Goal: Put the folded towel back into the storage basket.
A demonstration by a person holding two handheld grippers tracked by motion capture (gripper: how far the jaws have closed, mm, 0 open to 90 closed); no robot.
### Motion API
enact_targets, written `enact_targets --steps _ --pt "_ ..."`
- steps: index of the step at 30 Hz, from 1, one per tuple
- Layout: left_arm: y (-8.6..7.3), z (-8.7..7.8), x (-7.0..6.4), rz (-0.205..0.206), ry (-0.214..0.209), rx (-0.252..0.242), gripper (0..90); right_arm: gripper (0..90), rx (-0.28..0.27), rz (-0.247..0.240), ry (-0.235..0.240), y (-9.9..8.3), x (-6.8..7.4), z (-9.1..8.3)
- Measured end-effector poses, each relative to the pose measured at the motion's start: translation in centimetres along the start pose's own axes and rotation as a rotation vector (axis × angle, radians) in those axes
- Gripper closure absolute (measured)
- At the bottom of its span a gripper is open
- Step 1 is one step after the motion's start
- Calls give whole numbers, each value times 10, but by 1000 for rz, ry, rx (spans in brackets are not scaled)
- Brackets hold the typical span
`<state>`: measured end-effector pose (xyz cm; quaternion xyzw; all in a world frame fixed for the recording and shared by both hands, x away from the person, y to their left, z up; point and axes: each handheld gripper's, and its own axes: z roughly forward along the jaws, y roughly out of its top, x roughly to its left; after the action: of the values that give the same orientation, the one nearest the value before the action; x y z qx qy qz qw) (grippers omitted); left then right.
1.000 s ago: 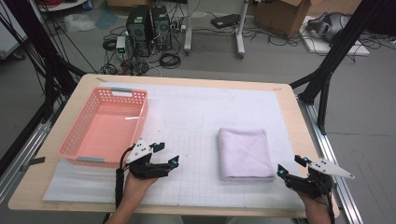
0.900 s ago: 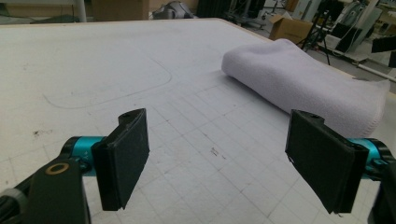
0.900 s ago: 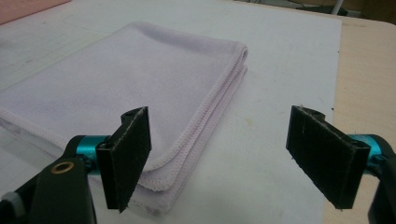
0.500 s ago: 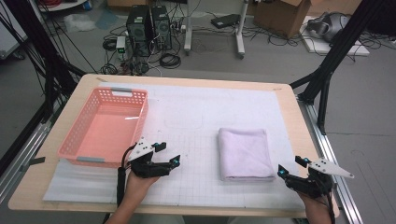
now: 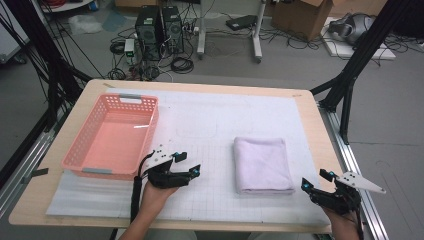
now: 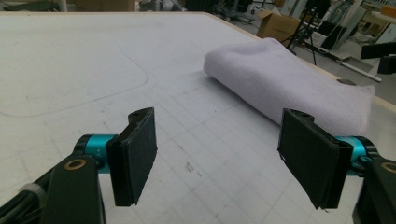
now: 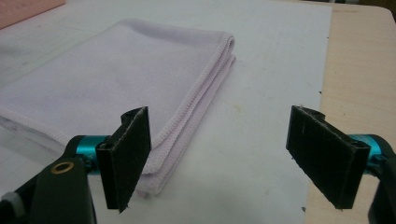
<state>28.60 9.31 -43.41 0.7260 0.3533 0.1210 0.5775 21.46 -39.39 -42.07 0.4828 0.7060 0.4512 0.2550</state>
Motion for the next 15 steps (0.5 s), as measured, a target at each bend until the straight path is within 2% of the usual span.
enact_targets --steps 6,9,14,15 --pt "15 24 -8 -2 -27 16 282 210 8 0 5 0 1 1" --pt "22 38 -14 1 -37 46 275 210 8 -3 8 0 1 3" --pt "32 66 -29 -36 -80 78 274 210 12 -5 17 1 3 3" --pt "33 71 -33 -26 -83 88 275 210 16 -1 19 1 3 3"
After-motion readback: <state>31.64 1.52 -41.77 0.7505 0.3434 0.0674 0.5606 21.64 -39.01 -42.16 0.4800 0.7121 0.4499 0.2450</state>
